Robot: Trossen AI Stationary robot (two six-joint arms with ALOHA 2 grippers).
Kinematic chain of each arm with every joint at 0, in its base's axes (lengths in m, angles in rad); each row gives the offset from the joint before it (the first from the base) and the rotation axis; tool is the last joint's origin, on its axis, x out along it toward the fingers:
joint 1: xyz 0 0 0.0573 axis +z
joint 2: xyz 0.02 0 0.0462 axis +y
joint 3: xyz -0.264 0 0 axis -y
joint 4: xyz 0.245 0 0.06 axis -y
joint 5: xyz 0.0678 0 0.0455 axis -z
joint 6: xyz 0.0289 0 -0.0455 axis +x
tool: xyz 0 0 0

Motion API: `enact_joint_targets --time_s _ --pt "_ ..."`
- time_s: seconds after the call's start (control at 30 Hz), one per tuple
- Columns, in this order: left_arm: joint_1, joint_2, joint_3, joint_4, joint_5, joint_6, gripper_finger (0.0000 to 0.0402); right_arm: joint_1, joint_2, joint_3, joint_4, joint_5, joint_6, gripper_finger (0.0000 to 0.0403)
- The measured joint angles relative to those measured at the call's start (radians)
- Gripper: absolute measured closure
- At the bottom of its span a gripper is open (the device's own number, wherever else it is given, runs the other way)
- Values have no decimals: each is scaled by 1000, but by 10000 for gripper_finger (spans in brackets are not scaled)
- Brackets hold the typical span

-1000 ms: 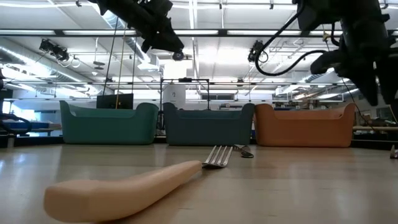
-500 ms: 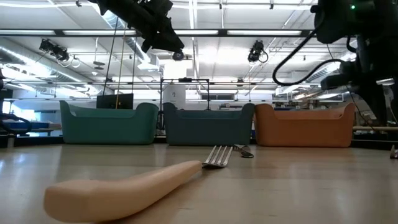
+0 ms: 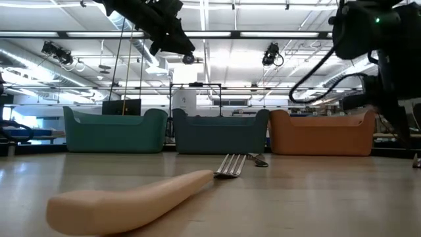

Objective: Sort silverware by color (type)
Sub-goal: Put the white fork into the light green bin

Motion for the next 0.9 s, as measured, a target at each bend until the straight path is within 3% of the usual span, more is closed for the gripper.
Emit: enact_joint_targets --time_s 0.43,0.67,0.9 --pt "0 0 0 0 0 -1 283 1 131 3 76 -52 22 293" --pt "0 0 0 0 0 -1 283 0 189 10 77 -11 -21 294" --pt "0 0 0 0 0 0 283 -7 196 8 106 3 -36 329"
